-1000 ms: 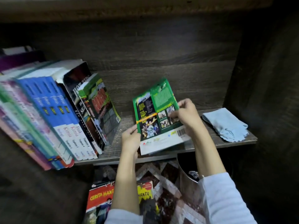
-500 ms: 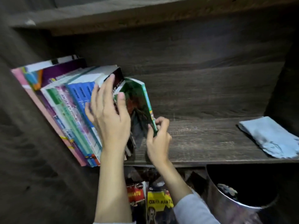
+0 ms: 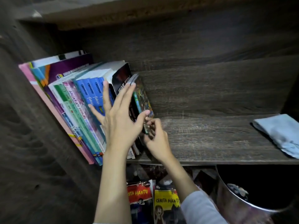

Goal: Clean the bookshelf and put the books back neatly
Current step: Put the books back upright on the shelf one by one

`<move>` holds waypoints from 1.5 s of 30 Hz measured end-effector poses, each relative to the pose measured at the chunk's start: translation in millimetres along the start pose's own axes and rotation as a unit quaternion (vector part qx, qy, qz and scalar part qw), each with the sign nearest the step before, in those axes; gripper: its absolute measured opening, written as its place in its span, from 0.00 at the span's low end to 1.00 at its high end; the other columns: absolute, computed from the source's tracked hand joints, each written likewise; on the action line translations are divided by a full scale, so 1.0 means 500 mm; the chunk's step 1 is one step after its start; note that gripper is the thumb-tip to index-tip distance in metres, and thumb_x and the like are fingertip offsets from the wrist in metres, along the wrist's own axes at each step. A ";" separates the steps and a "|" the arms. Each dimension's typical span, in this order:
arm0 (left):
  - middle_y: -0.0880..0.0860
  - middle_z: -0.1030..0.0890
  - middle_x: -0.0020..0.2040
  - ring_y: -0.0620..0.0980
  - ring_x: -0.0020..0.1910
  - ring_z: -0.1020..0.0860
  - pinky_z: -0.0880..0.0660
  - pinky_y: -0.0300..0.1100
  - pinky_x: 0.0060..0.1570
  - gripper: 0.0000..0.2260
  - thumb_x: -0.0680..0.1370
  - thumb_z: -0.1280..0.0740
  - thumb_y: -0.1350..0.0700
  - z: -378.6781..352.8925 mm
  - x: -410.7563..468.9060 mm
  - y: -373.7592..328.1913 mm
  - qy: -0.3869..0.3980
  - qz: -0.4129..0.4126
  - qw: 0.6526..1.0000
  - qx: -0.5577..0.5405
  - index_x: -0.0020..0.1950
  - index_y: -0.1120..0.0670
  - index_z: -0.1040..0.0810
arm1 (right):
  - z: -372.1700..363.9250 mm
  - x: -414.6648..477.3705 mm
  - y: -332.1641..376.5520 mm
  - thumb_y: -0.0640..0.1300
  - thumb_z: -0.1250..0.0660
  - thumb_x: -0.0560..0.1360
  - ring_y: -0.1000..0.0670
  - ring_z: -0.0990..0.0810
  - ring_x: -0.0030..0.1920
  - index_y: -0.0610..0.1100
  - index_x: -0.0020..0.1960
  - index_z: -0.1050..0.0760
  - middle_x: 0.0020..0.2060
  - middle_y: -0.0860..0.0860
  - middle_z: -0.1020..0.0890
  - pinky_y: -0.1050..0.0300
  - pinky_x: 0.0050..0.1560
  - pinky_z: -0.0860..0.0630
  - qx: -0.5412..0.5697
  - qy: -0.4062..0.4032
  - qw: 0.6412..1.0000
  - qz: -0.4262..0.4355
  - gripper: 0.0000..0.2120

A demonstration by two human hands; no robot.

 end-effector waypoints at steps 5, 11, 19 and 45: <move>0.41 0.33 0.72 0.39 0.73 0.62 0.59 0.66 0.68 0.31 0.71 0.28 0.59 -0.017 -0.004 0.015 -0.030 0.006 0.999 0.026 0.71 0.45 0.33 | -0.009 0.005 -0.037 0.33 0.31 0.64 0.49 0.30 0.65 0.48 0.65 0.36 0.66 0.49 0.31 0.63 0.62 0.35 -0.051 0.105 0.992 -0.049 0.32; 0.46 0.32 0.72 0.49 0.75 0.56 0.56 0.67 0.67 0.36 0.71 0.28 0.56 -0.029 -0.004 0.027 -0.054 -0.030 0.994 0.092 0.76 0.49 0.41 | -0.016 0.003 -0.074 0.37 0.31 0.70 0.48 0.21 0.50 0.54 0.70 0.41 0.56 0.44 0.21 0.56 0.55 0.25 -0.052 0.112 0.988 -0.089 0.33; 0.46 0.30 0.70 0.51 0.74 0.50 0.50 0.67 0.66 0.31 0.69 0.26 0.56 -0.036 0.002 0.026 -0.101 -0.020 0.987 0.123 0.71 0.51 0.30 | -0.023 0.006 -0.082 0.41 0.33 0.76 0.53 0.30 0.61 0.49 0.76 0.44 0.71 0.45 0.32 0.57 0.68 0.35 -0.090 0.122 0.986 -0.066 0.33; 0.54 0.46 0.75 0.54 0.73 0.46 0.50 0.70 0.65 0.31 0.67 0.28 0.51 0.043 0.019 0.046 -0.074 -0.073 0.979 0.176 0.69 0.51 0.30 | 0.021 0.127 0.236 0.46 0.38 0.78 0.43 0.23 0.57 0.47 0.64 0.29 0.58 0.48 0.21 0.51 0.54 0.28 -0.250 0.059 0.957 0.137 0.14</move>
Point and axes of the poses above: each hand's wrist, its own x-axis towards the middle knuckle, its own z-axis out of the back of the hand, y = z × x, the point moved 5 cm from there along x, towards the middle knuckle
